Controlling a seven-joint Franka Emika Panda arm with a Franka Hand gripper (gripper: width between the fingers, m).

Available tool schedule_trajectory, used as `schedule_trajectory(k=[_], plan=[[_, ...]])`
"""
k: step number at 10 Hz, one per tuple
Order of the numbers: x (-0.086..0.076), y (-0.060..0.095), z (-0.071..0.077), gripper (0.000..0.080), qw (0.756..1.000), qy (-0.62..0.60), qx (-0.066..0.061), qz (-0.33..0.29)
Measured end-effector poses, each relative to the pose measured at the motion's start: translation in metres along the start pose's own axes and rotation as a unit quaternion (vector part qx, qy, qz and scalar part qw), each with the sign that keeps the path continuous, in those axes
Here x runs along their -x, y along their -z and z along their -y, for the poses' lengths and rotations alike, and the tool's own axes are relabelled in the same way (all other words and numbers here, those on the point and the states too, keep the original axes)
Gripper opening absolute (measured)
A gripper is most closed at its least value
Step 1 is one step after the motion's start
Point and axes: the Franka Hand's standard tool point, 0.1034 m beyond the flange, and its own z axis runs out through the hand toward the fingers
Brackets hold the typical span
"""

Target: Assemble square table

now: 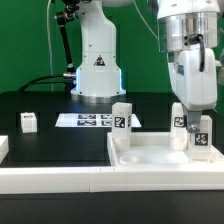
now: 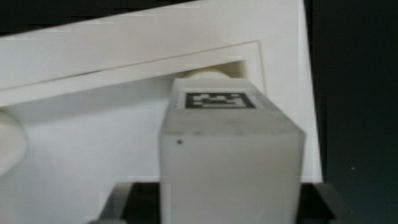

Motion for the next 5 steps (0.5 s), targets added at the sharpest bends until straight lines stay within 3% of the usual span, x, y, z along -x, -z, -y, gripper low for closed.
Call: schedule_trajectory(k=[2, 4, 5], plan=[[0.0002, -0.0002, -0.0003, 0.0290, 1.000, -0.008, 0.000, 0.000], [0.0001, -0.0002, -0.0003, 0.0532, 1.000, 0.001, 0.000, -0.001], [0.0003, 0.0007, 0.0010, 0.0611, 0.998, 0.056, 0.000, -0.001]])
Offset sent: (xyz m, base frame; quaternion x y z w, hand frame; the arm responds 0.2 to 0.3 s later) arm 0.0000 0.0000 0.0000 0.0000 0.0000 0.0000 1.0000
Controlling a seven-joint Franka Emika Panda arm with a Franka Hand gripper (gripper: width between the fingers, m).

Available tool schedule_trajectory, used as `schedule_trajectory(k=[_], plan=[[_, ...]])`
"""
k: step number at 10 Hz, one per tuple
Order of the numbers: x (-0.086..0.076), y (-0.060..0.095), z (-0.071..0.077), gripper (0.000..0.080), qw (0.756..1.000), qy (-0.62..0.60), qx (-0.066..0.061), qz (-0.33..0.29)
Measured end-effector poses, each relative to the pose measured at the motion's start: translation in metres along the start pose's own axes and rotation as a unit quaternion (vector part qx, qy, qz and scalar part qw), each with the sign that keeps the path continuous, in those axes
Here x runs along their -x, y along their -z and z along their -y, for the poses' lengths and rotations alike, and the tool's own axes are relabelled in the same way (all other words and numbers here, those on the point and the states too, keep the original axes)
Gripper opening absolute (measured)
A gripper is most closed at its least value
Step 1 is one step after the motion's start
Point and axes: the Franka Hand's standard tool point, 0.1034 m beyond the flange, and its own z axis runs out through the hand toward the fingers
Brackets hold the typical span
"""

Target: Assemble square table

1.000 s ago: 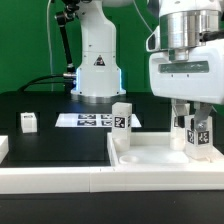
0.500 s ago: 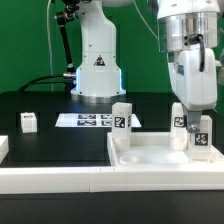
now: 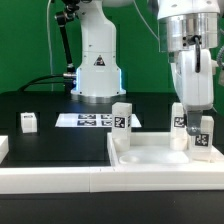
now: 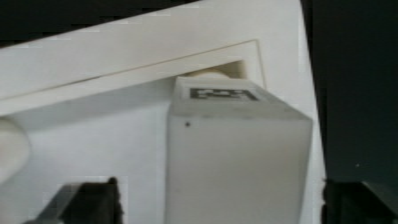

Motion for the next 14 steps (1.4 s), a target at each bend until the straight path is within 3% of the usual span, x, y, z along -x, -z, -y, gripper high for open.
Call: schedule_trajectory(k=[4, 7, 8, 10, 14], plan=[[-0.0002, -0.0001, 0.0021, 0.0648, 0.990, 0.142, -0.004, 0.000], [-0.0012, -0.0001, 0.0023, 0.0649, 0.964, 0.266, -0.003, -0.001], [-0.0009, -0.0002, 0.0019, 0.0649, 0.952, 0.306, -0.002, -0.003], [0.0041, 0.0010, 0.0016, 0.0649, 0.913, 0.407, 0.016, -0.011], [0.0079, 0.0032, 0.0052, 0.0649, 0.849, 0.528, 0.023, -0.017]])
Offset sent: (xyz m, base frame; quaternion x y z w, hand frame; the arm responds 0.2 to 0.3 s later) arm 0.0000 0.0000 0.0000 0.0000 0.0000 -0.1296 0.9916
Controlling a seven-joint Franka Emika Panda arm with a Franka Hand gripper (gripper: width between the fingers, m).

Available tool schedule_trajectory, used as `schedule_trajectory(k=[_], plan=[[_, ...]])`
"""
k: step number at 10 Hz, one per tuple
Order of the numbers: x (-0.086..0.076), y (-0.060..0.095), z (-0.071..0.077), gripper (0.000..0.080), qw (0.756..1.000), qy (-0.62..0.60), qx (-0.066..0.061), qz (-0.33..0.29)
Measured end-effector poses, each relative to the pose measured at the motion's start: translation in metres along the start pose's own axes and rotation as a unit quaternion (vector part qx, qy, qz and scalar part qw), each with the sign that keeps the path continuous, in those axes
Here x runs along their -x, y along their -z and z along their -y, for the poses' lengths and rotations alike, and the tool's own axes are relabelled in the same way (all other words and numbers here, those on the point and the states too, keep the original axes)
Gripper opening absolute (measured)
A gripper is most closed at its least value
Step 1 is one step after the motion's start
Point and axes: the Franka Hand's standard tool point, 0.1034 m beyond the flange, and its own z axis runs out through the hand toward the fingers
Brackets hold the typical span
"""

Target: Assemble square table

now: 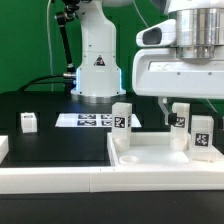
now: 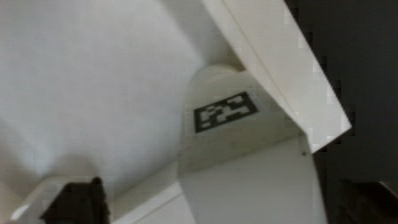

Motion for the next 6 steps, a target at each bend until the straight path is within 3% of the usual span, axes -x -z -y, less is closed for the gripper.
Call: schedule_trajectory(k=[6], plan=[[0.0027, 0.0003, 0.0119, 0.0649, 0.998, 0.062, -0.011, -0.016]])
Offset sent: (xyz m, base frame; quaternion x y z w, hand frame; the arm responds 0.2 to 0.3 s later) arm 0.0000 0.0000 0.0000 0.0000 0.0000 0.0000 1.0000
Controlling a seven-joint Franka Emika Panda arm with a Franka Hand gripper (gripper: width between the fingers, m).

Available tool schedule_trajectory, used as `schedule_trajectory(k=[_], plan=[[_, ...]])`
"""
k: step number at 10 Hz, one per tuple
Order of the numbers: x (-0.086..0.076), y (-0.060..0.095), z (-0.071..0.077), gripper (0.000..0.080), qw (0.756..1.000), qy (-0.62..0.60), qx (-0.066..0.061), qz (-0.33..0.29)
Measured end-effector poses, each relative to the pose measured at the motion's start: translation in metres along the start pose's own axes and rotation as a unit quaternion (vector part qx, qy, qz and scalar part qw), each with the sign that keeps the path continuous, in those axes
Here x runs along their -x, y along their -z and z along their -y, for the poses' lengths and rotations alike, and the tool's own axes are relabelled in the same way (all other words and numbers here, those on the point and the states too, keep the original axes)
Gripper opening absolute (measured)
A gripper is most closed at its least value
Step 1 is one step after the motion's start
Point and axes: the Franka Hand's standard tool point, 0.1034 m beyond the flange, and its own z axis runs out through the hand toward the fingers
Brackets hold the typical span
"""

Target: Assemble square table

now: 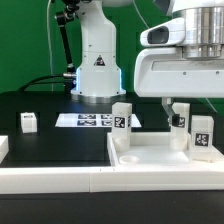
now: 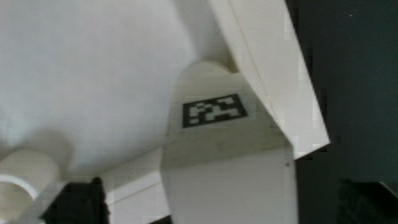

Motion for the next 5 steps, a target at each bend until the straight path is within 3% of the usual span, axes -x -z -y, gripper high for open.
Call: schedule_trajectory(k=[5], plan=[[0.0010, -0.0016, 0.0007, 0.0621, 1.000, 0.003, 0.000, 0.000]])
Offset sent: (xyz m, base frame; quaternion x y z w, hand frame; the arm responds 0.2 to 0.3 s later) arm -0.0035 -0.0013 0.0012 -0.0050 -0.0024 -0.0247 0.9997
